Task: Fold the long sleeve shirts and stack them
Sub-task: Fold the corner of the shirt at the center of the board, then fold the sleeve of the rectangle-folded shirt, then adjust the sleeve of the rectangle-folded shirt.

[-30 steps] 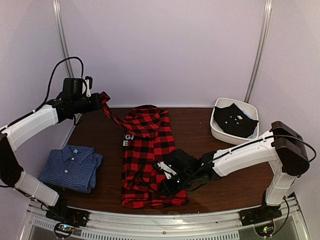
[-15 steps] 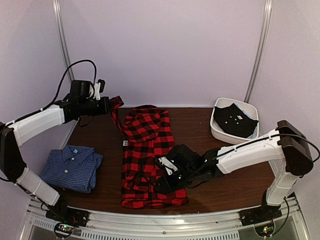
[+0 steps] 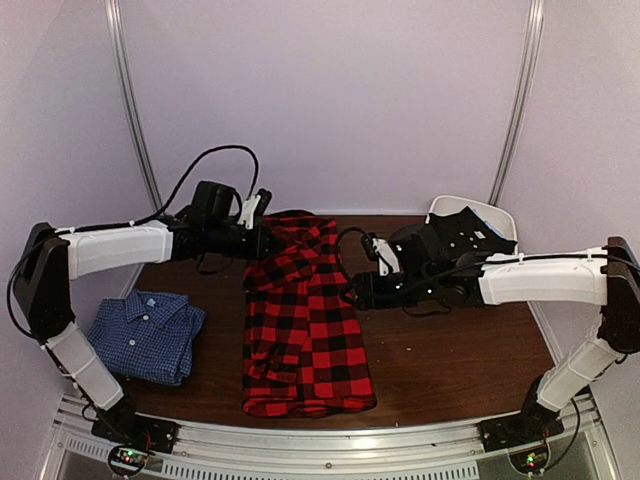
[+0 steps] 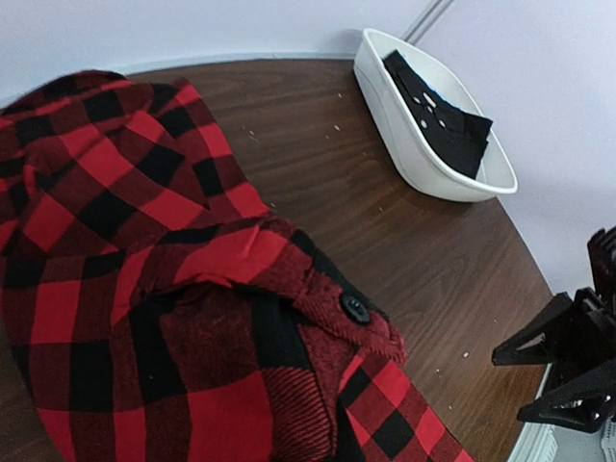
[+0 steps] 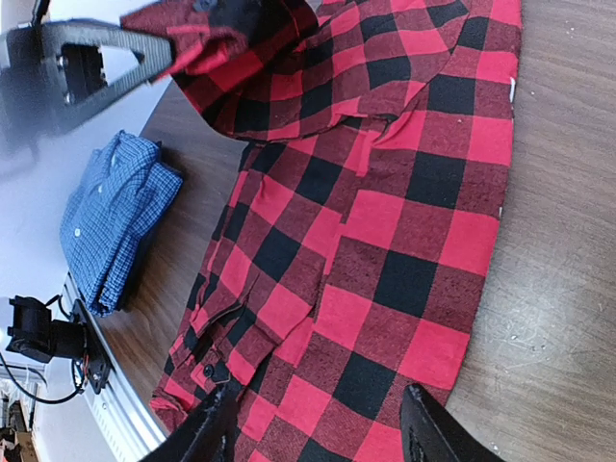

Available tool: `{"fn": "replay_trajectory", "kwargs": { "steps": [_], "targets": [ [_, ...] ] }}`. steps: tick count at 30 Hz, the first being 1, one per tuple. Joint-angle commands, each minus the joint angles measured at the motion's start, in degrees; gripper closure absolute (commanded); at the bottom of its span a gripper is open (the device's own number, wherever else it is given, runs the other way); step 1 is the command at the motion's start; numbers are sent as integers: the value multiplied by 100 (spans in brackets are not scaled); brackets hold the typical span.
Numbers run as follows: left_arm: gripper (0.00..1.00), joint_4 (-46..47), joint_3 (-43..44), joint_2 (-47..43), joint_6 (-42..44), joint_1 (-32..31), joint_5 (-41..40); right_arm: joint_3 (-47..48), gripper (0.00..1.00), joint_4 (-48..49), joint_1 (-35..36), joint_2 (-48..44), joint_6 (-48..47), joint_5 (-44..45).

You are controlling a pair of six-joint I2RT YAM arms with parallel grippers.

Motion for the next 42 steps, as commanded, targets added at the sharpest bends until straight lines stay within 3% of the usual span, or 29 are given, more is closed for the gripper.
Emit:
{"fn": "replay_trajectory", "kwargs": {
  "steps": [1, 15, 17, 20, 23, 31, 36, 42],
  "targets": [
    [100, 749, -237, 418, -469, -496, 491, -187, 40, 208, -92, -39, 50, 106],
    [97, 852, -691, 1018, -1041, -1568, 773, -727, 37, 549, -140, 216, 184, -101],
    [86, 751, -741, 1010, -1022, -1645, 770, -755, 37, 545, -140, 256, 163, -126],
    [58, 647, -835, 911, -990, -1696, 741, -775, 37, 545, -137, 328, 131, -178],
    [46, 375, -898, 683, -960, -1699, 622, -769, 37, 546, -120, 401, 130, -242],
    [45, -75, -925, 44, -964, -1690, -152, -368, 43, 494, -1, 767, 11, -190],
    [50, -369, -987, -162, -1186, -1605, -792, 21, 50, 358, 76, 1143, -107, -109],
    [53, -263, -1110, -101, -1299, -1408, -814, 612, 53, 32, 177, 1668, -286, 100]
  ]
}}
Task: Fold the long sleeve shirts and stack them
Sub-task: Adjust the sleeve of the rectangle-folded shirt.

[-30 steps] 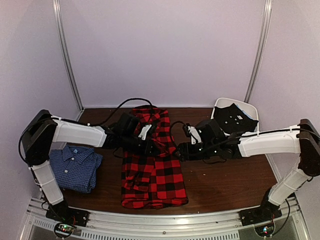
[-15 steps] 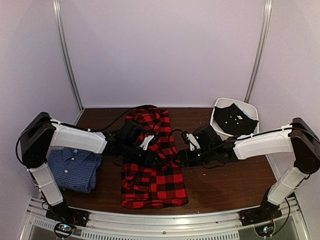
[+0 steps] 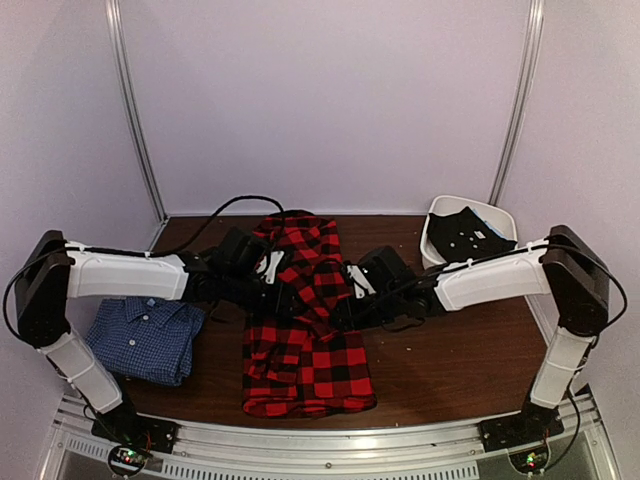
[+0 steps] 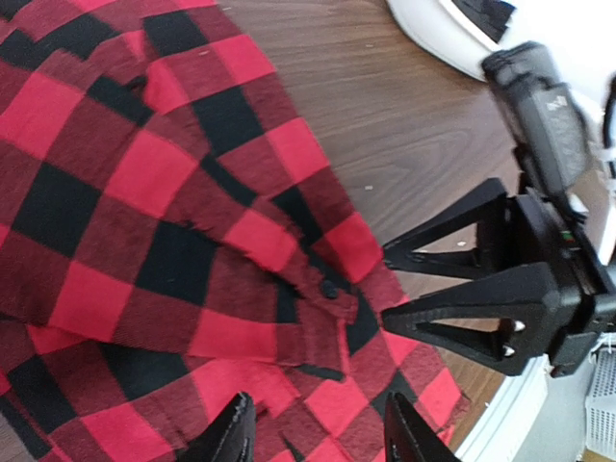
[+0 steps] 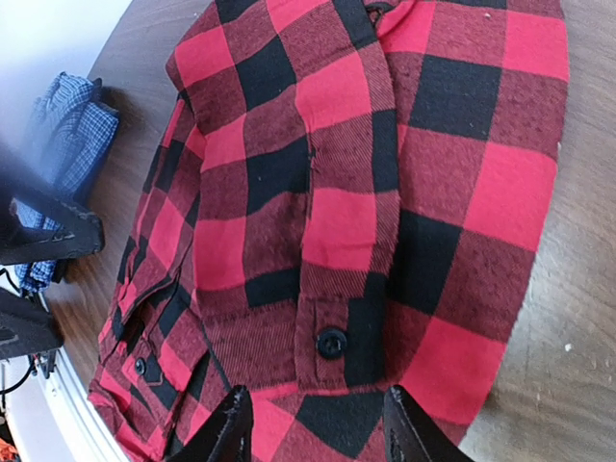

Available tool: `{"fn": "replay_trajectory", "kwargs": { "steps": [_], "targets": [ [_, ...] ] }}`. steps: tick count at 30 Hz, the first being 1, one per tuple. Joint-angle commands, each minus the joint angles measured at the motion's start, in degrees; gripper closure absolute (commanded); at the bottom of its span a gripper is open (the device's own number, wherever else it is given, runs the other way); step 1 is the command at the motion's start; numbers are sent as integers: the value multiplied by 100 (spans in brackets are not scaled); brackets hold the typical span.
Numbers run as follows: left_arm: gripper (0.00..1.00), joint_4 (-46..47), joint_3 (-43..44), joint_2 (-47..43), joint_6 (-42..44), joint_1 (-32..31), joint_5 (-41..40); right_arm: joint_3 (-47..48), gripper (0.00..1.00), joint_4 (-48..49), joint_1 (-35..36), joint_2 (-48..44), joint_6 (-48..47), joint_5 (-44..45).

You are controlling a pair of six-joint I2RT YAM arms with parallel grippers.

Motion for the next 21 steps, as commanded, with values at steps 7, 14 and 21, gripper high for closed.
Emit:
{"fn": "replay_trajectory", "kwargs": {
  "steps": [7, 14, 21],
  "targets": [
    [54, 168, -92, 114, -144, 248, -180, 911, 52, -781, 282, 876, -396, 731],
    [55, 249, -226, 104, -171, 408, -144, 1245, 54, -1256, 542, 1219, -395, 1148],
    [55, 392, -389, 68, -221, 488, -105, 1450, 81, -1526, 603, 1184, -304, 1320]
  ]
}}
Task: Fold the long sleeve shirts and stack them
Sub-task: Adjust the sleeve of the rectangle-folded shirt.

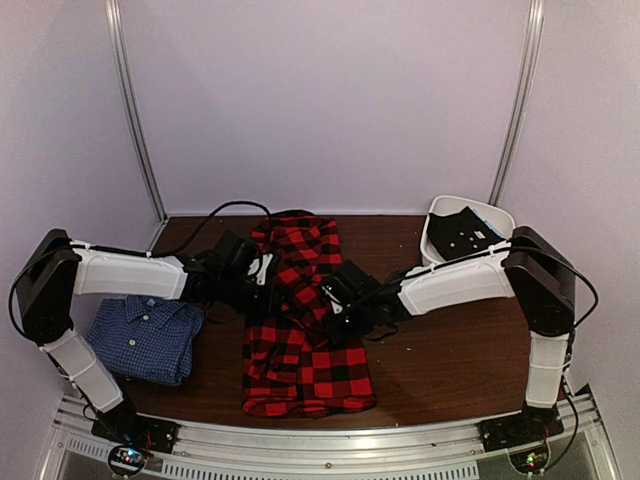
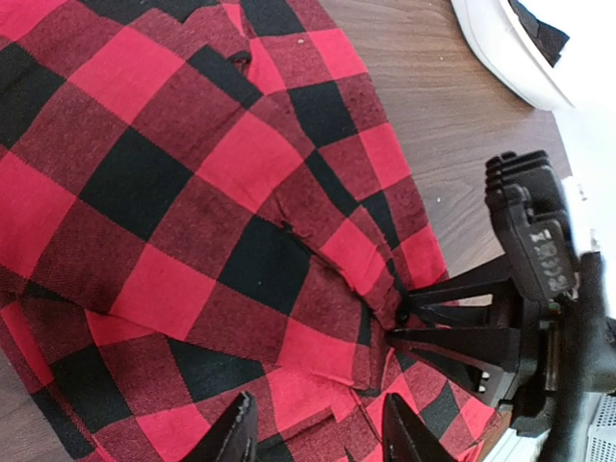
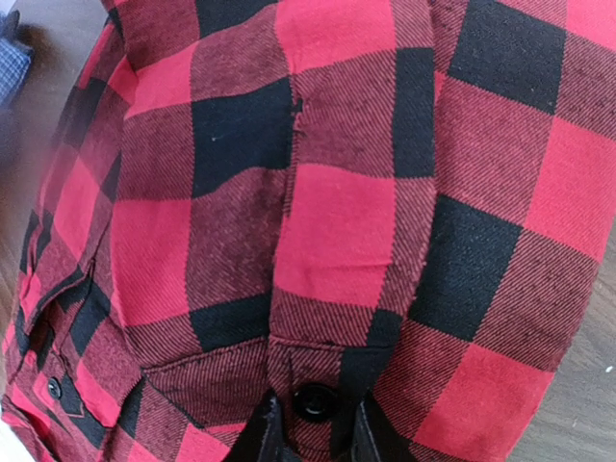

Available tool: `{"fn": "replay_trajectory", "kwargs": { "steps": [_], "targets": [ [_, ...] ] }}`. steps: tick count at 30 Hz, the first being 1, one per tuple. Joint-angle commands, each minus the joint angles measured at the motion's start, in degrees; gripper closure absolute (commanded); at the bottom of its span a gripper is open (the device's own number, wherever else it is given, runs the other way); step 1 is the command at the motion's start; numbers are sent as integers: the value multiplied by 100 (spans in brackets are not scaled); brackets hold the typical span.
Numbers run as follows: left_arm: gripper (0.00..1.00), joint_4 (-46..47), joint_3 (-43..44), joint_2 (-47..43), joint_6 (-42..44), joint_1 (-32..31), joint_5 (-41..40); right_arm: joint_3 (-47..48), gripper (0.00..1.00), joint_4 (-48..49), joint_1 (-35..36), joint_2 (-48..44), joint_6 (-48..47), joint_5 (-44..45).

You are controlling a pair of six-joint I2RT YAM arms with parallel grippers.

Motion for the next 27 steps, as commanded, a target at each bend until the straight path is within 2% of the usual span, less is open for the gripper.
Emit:
{"fn": "replay_trajectory", "kwargs": {
  "steps": [1, 3, 5, 15, 27],
  "targets": [
    [55, 362, -152, -40, -85, 79, 10, 245, 87, -382, 52, 7, 43, 281],
    [55, 391, -199, -53, -111, 101, 6, 319, 96, -503, 79, -25, 41, 294],
    [55, 424, -245, -59, -128, 128, -4, 382, 100, -666, 105, -97, 41, 303],
    [55, 719, -255, -4, -186, 170, 103, 272, 100, -1591, 355, -606, 138, 256],
    [55, 812, 215, 455, -253, 242, 123, -341, 100, -1841, 486, -1029, 406, -24]
  ]
}}
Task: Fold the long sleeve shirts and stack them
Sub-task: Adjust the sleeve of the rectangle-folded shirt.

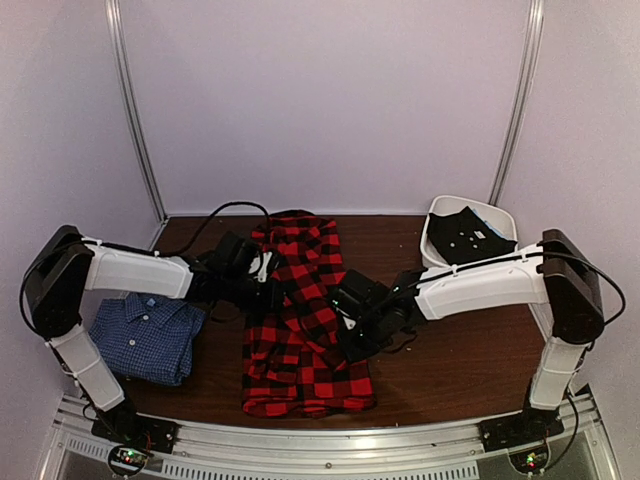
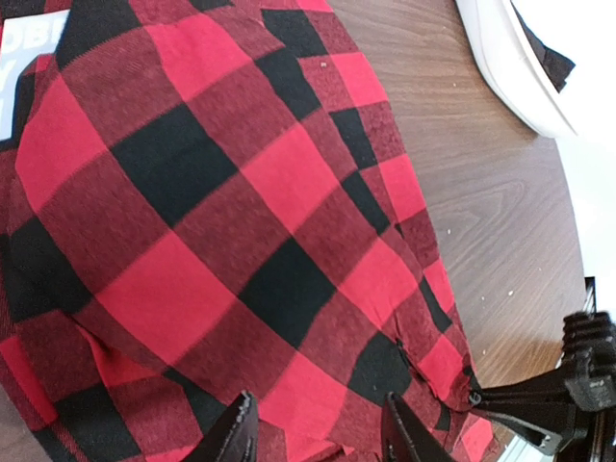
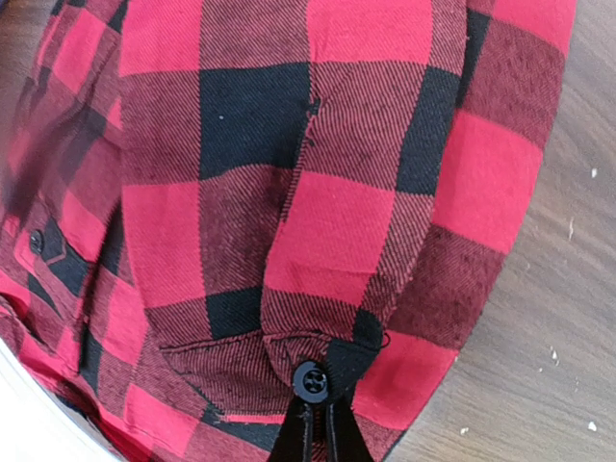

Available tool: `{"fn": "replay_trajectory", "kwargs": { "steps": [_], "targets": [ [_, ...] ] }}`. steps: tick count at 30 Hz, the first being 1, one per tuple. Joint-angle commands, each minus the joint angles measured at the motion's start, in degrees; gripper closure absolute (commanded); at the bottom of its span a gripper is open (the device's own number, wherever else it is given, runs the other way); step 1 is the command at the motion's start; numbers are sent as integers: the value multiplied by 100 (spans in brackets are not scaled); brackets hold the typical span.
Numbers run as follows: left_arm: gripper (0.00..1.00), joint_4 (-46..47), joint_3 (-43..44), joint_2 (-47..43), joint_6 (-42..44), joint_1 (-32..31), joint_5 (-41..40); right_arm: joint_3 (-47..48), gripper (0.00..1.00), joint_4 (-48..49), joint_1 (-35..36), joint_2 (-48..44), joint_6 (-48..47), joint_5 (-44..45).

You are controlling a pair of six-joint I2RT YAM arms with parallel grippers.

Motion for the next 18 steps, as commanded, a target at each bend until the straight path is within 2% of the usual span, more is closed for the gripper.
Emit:
{"fn": "replay_trajectory", "kwargs": {
  "steps": [1, 15, 18],
  "targets": [
    [55, 286, 351, 246, -73, 86, 56, -192, 100, -192, 35, -249, 126, -80],
    [56, 244, 964, 836, -126, 274, -137, -581, 100, 40, 99, -559, 270, -182],
    [56, 214, 1087, 966, -128, 312, -206, -651, 92, 186, 110, -602, 315, -132]
  ]
}}
